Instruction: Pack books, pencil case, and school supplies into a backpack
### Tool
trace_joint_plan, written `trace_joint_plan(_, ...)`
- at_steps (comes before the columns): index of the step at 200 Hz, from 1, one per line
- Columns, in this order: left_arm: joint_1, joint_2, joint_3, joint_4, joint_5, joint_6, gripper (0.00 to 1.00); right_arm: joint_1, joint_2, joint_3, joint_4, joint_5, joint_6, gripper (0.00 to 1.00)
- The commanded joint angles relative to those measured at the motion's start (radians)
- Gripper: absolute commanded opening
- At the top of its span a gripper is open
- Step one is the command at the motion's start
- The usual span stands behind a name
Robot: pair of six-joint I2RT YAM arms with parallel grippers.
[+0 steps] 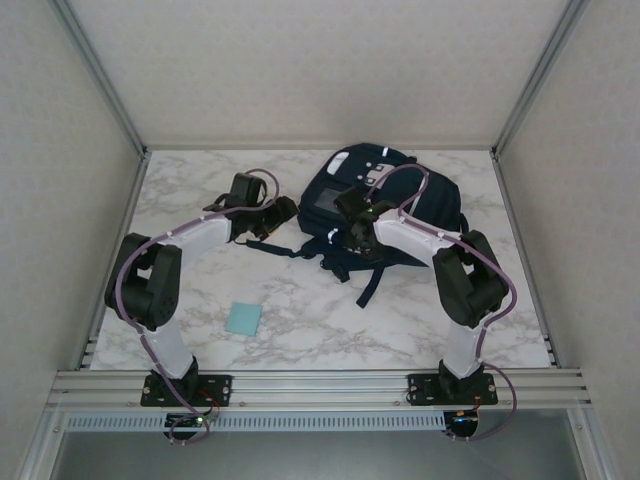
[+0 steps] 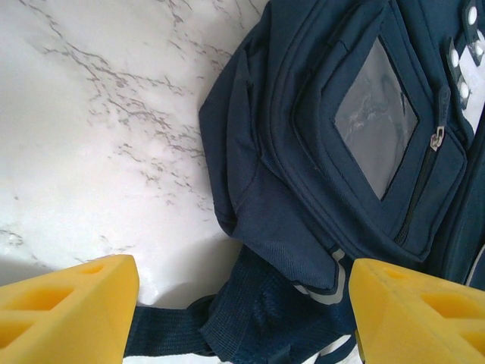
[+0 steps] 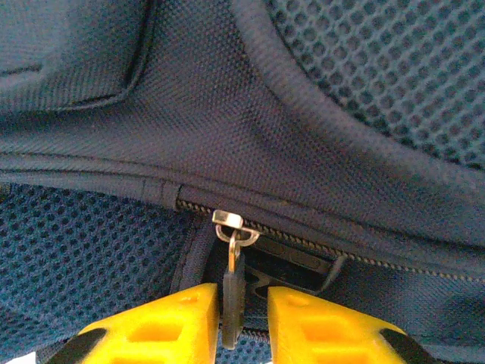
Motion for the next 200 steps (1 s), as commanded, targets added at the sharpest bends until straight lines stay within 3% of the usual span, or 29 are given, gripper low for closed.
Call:
trace_joint_plan(1,-0.035,-0.035,0.011,-0.007,0.015,-0.024,0.73,-0.012,0.017,-0.026,0.065,-0.041,0.020,0.16)
trace_joint_plan(23,-0.079,-0.018,0.005,0.036,0.018,-0.060,0.73,-0.014,-0.005,-0.044,0.085,-0.058,0.010,0.00)
trace_joint_plan(87,-0.158,0.191,0.123,0.119,-0.078,-0.121,0.70,-0.017,-0.086,-0.030,0.008,-0.173,-0.082,0.00)
trace_joint_plan(99,-0.158,0.234,0.153,0.140,-0.094,-0.132,0.59,-0.018,-0.100,-0.033,-0.016,-0.206,-0.104,0.00)
trace_joint_plan(137,-0.154,0.314,0.229,0.141,-0.136,-0.102,0.00,-0.028,-0.150,-0.057,-0.113,-0.277,-0.180,0.00)
trace_joint_plan(200,-0.092,0.325,0.278,0.128,-0.175,-0.057,0.00,-0.170,-0.247,-0.172,-0.281,-0.388,-0.307,0.00)
